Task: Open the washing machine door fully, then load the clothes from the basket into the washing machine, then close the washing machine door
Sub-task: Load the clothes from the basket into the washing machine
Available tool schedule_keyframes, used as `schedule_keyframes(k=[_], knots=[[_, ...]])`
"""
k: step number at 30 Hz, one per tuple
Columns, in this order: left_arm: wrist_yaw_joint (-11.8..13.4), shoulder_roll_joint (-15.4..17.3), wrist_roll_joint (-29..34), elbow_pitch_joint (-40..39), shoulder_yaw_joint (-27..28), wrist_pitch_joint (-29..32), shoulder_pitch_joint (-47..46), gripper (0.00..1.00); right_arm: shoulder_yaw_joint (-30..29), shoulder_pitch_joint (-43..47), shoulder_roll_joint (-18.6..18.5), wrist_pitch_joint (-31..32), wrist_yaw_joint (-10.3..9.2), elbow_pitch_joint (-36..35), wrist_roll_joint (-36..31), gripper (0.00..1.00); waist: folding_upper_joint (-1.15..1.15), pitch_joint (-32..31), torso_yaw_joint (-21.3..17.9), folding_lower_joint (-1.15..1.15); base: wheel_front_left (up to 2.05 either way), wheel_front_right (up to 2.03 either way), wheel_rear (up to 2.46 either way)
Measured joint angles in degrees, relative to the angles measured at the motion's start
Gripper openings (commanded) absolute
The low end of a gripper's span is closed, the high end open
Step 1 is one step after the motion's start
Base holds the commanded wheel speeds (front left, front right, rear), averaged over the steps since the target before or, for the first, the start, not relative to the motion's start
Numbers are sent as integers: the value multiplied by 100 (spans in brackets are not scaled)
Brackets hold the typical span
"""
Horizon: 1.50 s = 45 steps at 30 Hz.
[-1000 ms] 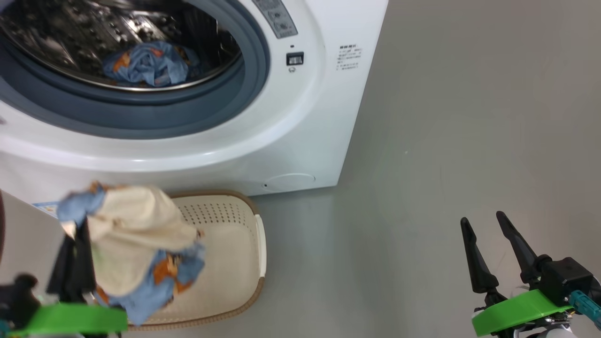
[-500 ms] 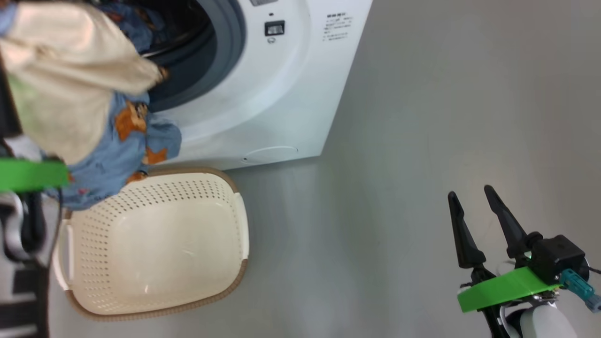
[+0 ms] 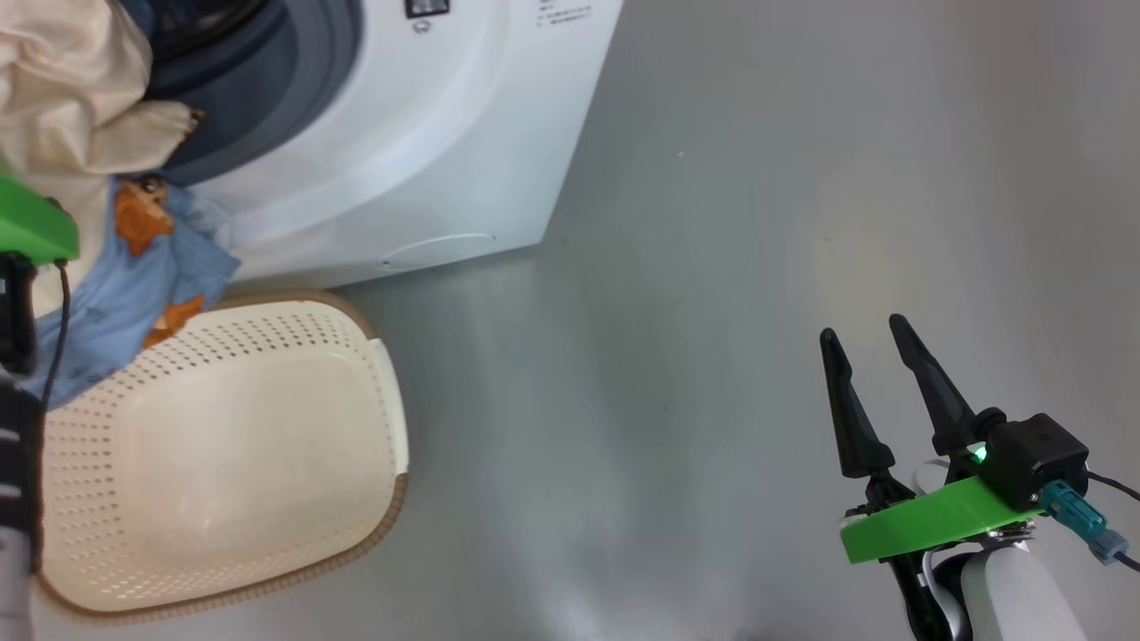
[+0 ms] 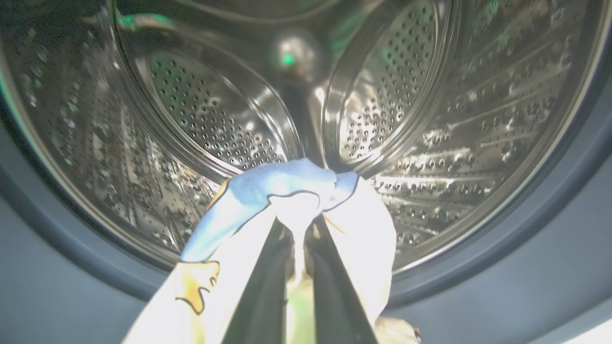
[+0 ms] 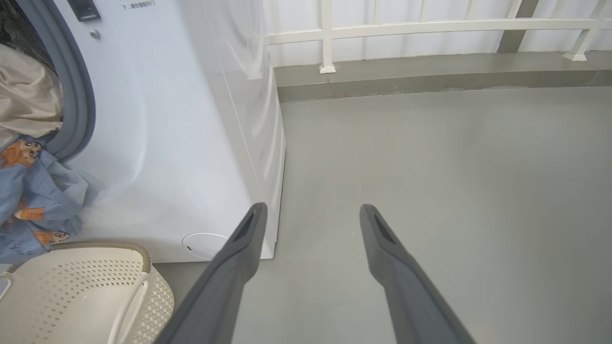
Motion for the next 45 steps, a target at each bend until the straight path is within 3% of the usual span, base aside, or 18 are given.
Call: schedule_keyframes(k=[6, 12, 24, 28, 29, 31, 37, 45], knots=[[0, 88, 2, 1214, -349, 0, -758, 0, 83, -22, 7, 0, 0, -12, 32, 100, 0, 203, -160, 0, 0, 0, 0], [0, 216, 3, 1797, -664, 1, -1475, 0, 180, -163, 14, 0, 0, -44, 135, 100, 0, 372, -269, 0, 0, 0, 0], [2, 333, 366, 254, -26, 0, -2032, 0, 259, -358, 19, 0, 0, -71, 285, 100, 0, 683, -417, 0, 0, 0, 0], [1, 285, 520, 365, 65, -2, -1870, 0, 264, -358, 19, 0, 0, -70, 286, 100, 0, 710, -434, 0, 0, 0, 0], [1, 256, 514, 486, 107, -2, -1814, 24, 265, -358, 19, 0, 0, -68, 286, 100, 0, 708, -431, 0, 0, 0, 0], [1, 223, 522, 761, 120, -1, -1740, 100, 264, -358, 19, 0, 0, -68, 288, 100, 0, 700, -420, 0, 0, 0, 0], [0, 212, 547, 1440, 16, -1, -1772, 100, 266, -358, 21, 0, 0, -57, 319, 100, 0, 657, -368, 0, 0, 0, 0], [0, 198, 342, 1558, -287, 0, -1798, 100, 267, -358, 21, 0, 0, -37, 316, 100, 0, 575, -283, 0, 0, 0, 0]])
